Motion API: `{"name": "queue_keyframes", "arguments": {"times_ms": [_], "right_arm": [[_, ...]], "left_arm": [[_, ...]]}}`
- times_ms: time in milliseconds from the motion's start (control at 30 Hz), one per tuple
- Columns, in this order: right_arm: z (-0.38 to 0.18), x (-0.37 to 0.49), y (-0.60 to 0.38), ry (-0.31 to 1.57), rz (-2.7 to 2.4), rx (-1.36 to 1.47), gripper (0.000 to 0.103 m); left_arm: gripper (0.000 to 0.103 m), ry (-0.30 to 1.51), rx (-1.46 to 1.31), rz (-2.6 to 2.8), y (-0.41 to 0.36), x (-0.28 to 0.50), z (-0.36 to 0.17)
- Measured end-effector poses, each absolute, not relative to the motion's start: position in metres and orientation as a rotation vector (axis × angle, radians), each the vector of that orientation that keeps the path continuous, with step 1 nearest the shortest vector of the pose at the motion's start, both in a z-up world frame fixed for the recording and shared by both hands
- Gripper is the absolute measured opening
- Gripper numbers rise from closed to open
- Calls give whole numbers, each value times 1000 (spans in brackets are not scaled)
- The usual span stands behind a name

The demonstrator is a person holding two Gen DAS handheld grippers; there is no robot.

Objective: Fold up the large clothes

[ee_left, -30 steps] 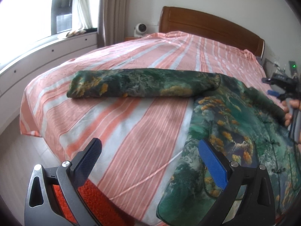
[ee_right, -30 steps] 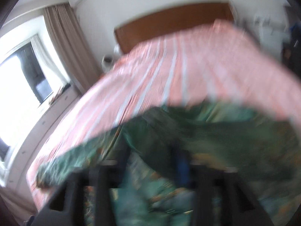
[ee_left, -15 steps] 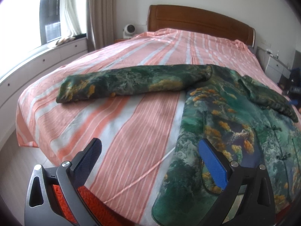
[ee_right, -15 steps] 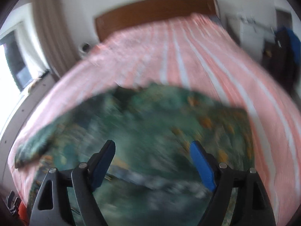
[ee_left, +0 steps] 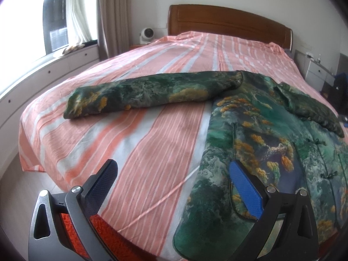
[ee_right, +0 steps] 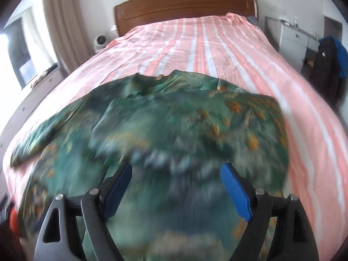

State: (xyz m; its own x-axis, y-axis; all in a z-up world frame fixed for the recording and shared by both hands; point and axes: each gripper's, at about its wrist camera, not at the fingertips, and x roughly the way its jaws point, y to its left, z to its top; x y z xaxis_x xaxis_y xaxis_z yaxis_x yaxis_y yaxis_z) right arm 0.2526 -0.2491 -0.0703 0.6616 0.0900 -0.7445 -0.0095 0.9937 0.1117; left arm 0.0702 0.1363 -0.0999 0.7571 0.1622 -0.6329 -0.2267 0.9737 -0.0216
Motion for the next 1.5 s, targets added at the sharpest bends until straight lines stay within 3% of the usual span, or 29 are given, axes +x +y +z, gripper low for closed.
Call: {"name": "queue_keyframes", "arguments": {"times_ms": [233,467,1500], "right_arm": [[-90,129,-206,814,77,30,84],[-99,50,-184,634,-84,4,85],[-114,48,-178,610,-89,-17,87]], "left_arm": [[102,701,-91,209,133,73,-102],[102,735,-44,219,127,75,-107],[102,769,-5,234,123,77,-114]]}}
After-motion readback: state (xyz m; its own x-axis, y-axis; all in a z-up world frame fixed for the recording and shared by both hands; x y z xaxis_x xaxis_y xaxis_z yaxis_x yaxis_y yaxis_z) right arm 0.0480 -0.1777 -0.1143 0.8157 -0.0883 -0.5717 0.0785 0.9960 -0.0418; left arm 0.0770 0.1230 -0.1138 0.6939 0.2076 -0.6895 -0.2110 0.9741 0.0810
